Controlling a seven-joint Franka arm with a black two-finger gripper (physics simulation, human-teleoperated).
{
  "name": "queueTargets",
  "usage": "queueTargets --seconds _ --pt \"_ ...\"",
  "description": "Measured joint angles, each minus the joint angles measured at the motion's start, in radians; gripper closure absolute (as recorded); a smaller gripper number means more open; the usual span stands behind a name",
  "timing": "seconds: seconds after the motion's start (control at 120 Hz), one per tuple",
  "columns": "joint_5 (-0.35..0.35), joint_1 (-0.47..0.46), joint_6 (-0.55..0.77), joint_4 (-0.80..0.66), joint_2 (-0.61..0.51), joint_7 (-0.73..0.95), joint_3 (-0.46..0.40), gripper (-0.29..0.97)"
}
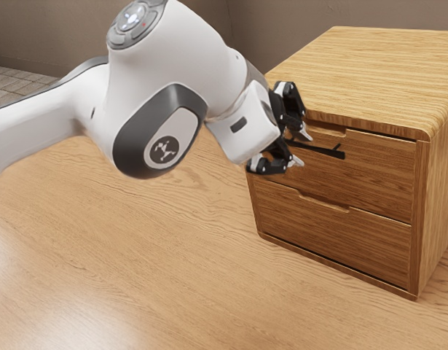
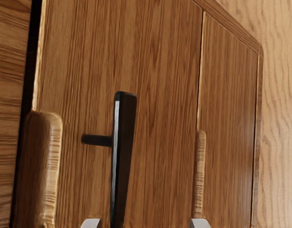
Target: Pull the drawer handle with one arm to open the drawer
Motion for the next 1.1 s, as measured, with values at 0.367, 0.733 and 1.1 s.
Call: queueTargets --seconds 0.367,0.733,1.1 --pt "-0.003 -0.009 0.001 0.06 0.062 0.022 0.001 0.52" --pt "0.001 -0.025 -0.001 0.041 0.082 0.029 0.021 0.58" --pt "0.003 -0.017 -0.016 -0.188 -0.14 0.02 0.016 0.73"
